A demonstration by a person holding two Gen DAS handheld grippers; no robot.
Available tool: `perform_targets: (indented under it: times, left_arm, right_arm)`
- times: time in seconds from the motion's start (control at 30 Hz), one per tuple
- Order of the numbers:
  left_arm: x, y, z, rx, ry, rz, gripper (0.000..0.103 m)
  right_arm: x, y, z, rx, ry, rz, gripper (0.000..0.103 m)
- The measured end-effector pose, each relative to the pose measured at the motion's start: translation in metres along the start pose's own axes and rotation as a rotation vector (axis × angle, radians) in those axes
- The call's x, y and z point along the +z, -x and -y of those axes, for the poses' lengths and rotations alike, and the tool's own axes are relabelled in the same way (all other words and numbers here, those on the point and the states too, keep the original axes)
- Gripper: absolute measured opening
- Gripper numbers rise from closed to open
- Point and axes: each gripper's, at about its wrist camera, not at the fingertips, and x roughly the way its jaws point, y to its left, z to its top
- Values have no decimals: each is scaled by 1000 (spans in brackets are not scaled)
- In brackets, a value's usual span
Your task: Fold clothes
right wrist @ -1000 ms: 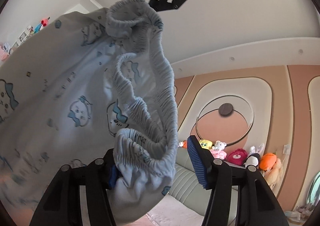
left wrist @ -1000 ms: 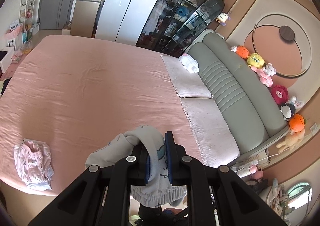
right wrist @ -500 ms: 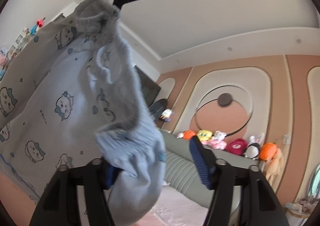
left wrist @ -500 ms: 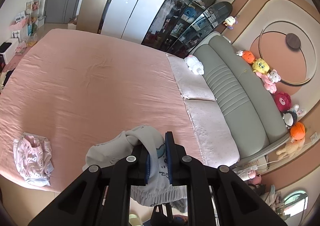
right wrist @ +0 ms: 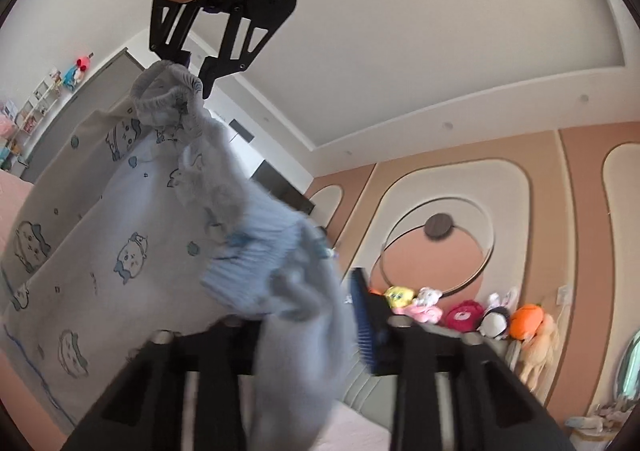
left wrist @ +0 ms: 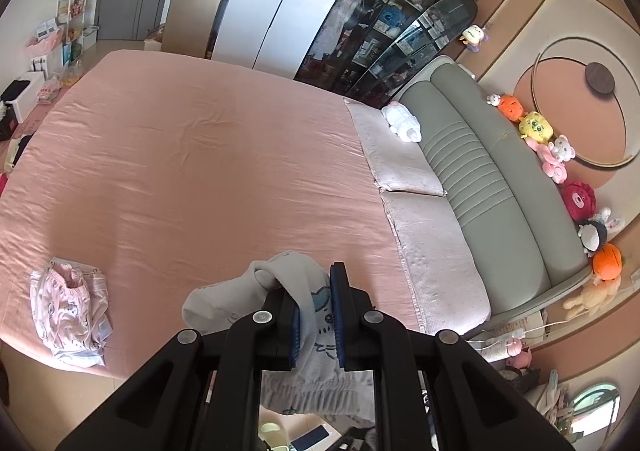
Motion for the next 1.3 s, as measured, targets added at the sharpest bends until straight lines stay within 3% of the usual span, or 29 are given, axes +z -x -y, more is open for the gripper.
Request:
perform_targets:
  times: [0.03, 0.2, 0.37, 0.5, 0.67, 0.87, 0.97, 1.0, 1.03, 1.1, 1.13, 1.3]
  left_arm:
    - [-1, -2, -1, 3, -2, -8, 11]
    - [-9, -6, 0, 20, -73, 3, 11]
    - [-23, -5, -10, -55, -182, 24, 11]
    - [-33, -9, -40, -176, -140, 23, 12]
    - [-46, -29, -73, -274, -47, -5, 12]
    - [-57, -39, -80, -359, -59, -6, 13]
    - [-60, -45, -88, -395, -18, 1, 26]
    - [-60, -49, -91, -413, 14, -2, 35]
    - [-60, -54, -96, -435, 54, -7, 56]
    - [-63, -60, -106, -471, 124, 14, 85]
    - [-64, -62, -110, -485, 149, 37, 88]
    - [-72, -61, -121, -351, 123, 153, 93]
  right_arm:
    - [1, -2, 2, 20, -14, -21, 4]
    - [7, -17, 16, 123, -101, -92, 4]
    - [14, -55, 57, 315, -303, -161, 4]
    - [21, -105, 105, 449, -435, -193, 4]
    - [37, -146, 133, 625, -468, -211, 4]
    - [49, -161, 125, 677, -407, -204, 4]
    - [56, -156, 115, 695, -391, -192, 4]
    - [59, -154, 111, 706, -388, -190, 4]
    - [61, -153, 108, 717, -384, -188, 4]
    - [67, -154, 101, 737, -365, -193, 4]
    - [70, -154, 97, 746, -355, -196, 4]
    - [81, -153, 83, 758, -295, -178, 4]
